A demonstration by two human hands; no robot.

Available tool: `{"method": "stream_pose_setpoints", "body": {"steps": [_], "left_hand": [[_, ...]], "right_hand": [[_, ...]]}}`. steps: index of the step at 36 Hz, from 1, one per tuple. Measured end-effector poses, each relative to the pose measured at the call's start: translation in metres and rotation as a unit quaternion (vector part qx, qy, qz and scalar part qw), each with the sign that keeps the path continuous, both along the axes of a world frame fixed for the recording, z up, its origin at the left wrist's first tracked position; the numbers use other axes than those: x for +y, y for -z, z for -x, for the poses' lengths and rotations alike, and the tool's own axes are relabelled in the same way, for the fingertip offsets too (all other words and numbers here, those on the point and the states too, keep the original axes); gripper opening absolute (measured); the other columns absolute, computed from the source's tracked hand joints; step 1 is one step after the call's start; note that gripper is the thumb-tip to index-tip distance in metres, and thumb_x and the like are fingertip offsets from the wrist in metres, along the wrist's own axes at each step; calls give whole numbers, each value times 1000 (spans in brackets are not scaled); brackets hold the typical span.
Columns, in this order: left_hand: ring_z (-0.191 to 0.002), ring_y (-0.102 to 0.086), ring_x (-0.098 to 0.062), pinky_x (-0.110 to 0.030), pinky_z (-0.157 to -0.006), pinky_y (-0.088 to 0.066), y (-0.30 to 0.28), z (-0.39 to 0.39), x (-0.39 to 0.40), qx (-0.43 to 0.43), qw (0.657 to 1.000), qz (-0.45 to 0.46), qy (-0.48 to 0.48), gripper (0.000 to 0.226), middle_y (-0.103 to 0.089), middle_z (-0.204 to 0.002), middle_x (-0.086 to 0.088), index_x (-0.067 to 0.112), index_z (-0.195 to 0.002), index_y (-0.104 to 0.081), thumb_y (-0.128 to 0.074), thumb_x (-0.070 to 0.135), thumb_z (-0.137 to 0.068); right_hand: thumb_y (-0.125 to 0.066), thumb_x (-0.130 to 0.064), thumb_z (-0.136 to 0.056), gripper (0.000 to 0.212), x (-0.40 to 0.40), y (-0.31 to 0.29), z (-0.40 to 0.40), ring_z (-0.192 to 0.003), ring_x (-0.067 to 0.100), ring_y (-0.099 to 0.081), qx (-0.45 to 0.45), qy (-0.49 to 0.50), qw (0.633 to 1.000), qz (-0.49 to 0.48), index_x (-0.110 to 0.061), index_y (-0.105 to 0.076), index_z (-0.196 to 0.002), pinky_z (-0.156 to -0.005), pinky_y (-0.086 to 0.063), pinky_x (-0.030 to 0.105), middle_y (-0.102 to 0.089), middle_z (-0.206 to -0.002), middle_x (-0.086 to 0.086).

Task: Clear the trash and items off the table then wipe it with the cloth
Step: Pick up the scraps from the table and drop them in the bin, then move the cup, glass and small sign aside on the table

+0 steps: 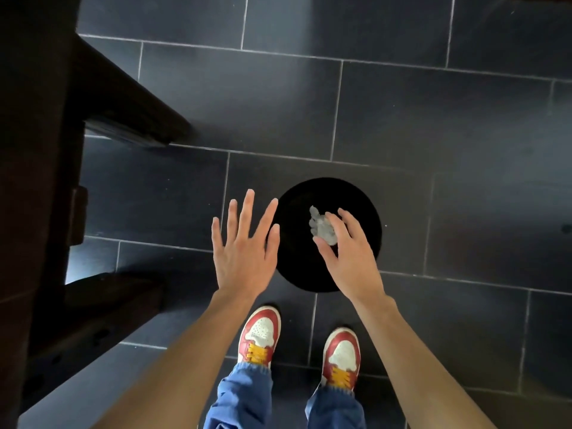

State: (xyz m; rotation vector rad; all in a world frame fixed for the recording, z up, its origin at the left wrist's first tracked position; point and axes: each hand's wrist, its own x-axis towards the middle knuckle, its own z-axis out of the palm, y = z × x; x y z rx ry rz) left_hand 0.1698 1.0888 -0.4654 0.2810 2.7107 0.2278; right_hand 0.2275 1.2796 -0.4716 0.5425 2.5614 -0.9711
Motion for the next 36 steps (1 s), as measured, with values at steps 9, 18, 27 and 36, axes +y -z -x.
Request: {"method": "stream_pose_setpoints", "body": {"steps": [9,18,27,36], "left_hand": [[-160,-9,-28,-59,-127,-14,-29,-5,8,2,1000,-2,9,54,-7,-174,4,48,-160,-13,-13,56,-107],[-160,-10,-26,-58,-127,-15,-107,-14,23,11,1000,-10,-1,52,-8,-173,5,47,-161,-16,-17,54,-109],[-159,-14,-25,-58,-126,-16,-211,-33,32,42,999,-18,9,50,-13,-173,3,47,-160,-23,-21,53,-110],[-160,-13,-21,-55,-126,-13,-359,-76,15,53,998,-36,-13,51,-16,-172,6,50,-159,-22,-23,55,-109]], "right_hand": [[-52,-47,-101,55,11,-34,-11,-148,19,-35,10,-3,999,-47,-22,-46,-149,-110,-42,37,-39,-159,1],[-44,-51,-104,54,24,-113,-23,-151,24,-28,15,-14,995,-102,-25,-44,-151,-120,-32,46,-35,-162,5],[-47,-46,-105,52,24,-226,-34,-155,27,-20,42,-17,989,-141,-25,-44,-153,-123,-26,53,-26,-166,7],[-41,-49,-106,53,3,-379,-63,-156,27,-18,49,-6,986,-158,-29,-39,-155,-123,-21,52,-21,-169,5]]}}
